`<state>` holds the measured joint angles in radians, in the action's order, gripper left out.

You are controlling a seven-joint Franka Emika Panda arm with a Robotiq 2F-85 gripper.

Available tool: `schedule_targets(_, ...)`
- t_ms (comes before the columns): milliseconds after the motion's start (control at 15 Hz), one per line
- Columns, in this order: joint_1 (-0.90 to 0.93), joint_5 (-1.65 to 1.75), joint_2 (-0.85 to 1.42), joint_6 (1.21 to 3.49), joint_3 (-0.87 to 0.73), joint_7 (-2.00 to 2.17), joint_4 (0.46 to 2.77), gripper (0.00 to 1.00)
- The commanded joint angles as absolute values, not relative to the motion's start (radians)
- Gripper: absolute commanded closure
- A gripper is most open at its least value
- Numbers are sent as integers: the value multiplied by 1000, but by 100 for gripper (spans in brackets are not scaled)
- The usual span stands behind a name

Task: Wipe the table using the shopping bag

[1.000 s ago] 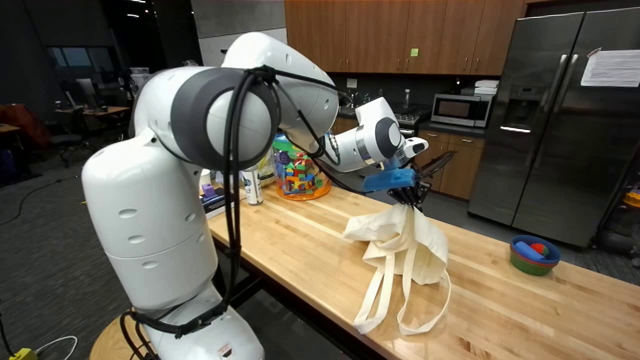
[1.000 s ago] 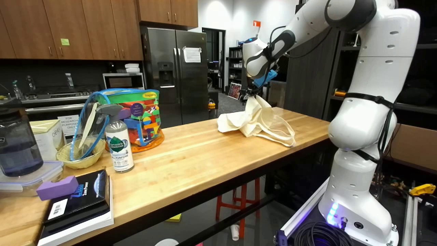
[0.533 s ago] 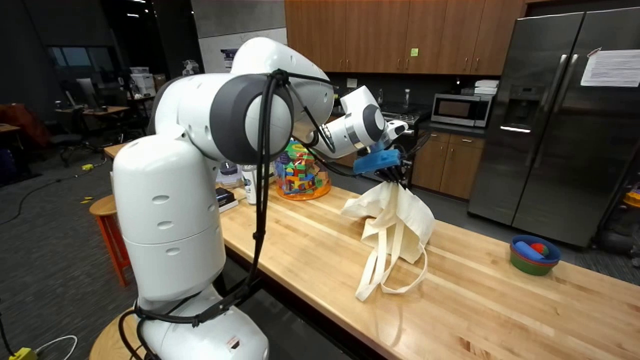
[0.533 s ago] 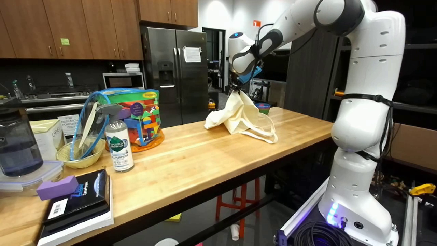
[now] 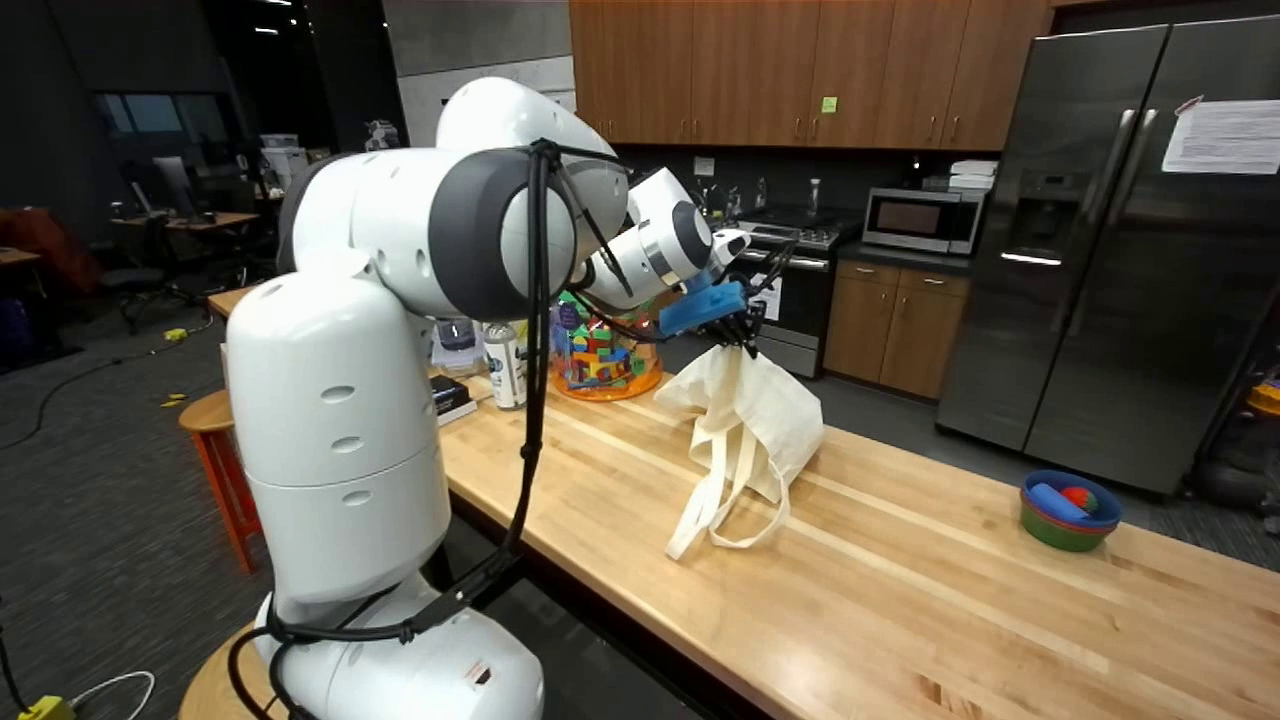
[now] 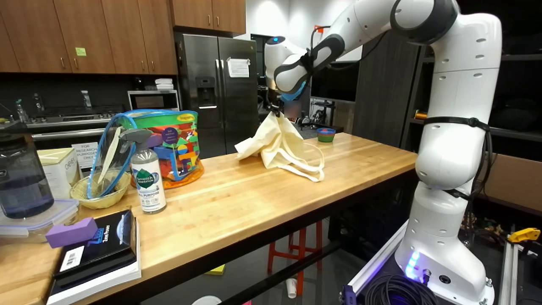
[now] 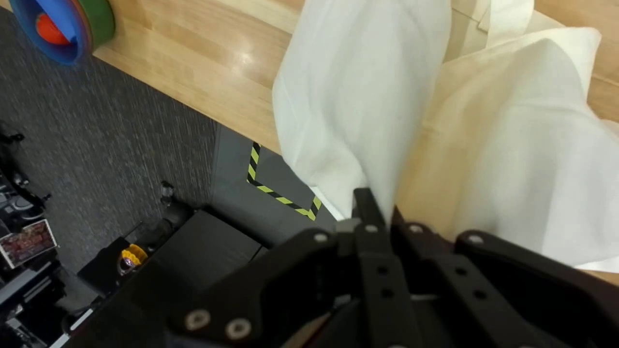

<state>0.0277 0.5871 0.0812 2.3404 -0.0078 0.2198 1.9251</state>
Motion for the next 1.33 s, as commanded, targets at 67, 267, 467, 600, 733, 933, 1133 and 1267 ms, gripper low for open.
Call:
schedule_targets(67, 74, 640, 18, 2344, 30, 253, 1982, 100)
schedule_targets(267, 96, 619, -20, 2347, 62, 234, 2026, 100)
schedule_targets(467, 115, 627, -81, 2351, 95, 243, 2109, 100)
schedule_targets(600, 114, 626, -122, 2344, 109, 256, 2167, 100)
schedule_targets(733, 102, 631, -165, 2333, 114, 279, 2228, 100)
schedule_targets(933, 59, 628, -245, 2300, 96, 319, 2342, 100)
schedule_targets(1133, -4, 627, -322, 2264, 68, 349, 2450, 100)
schedule_targets(1267, -54, 627, -372, 2240, 43, 356, 2513, 100)
